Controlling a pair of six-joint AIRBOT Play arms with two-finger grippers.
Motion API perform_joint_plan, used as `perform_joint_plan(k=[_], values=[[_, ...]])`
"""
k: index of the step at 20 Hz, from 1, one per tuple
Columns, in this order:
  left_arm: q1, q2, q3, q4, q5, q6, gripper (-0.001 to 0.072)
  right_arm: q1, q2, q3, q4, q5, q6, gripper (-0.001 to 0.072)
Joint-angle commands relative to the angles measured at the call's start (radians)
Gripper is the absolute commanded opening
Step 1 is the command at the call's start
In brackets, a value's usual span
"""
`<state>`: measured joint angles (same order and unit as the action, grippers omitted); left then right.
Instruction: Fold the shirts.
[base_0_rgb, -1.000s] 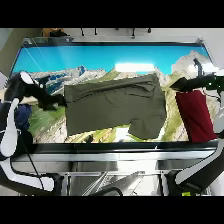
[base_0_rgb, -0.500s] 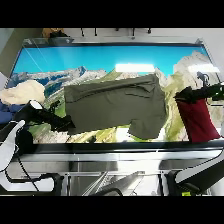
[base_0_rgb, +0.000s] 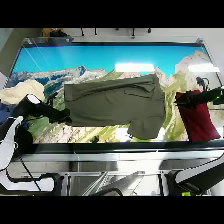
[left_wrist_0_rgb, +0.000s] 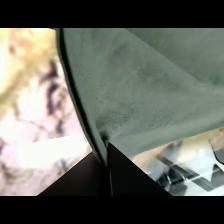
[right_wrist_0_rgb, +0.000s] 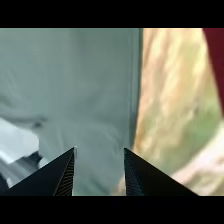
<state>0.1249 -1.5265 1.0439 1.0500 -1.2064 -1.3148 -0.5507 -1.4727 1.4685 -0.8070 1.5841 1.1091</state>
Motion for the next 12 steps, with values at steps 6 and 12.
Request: perform_joint_plan(k=[6,12], values=[[0.002,-0.034,0.049,0.055,0.061,0.016,0.0012,0.029,0.335,-0.621,-0.051,-0.266,0.103,0.0360],[0.002,-0.061,0.056,0.057,0.045,0.017,0.0012,0.215,0.362,-0.814,0.008,-0.452,0.088,0.0359]])
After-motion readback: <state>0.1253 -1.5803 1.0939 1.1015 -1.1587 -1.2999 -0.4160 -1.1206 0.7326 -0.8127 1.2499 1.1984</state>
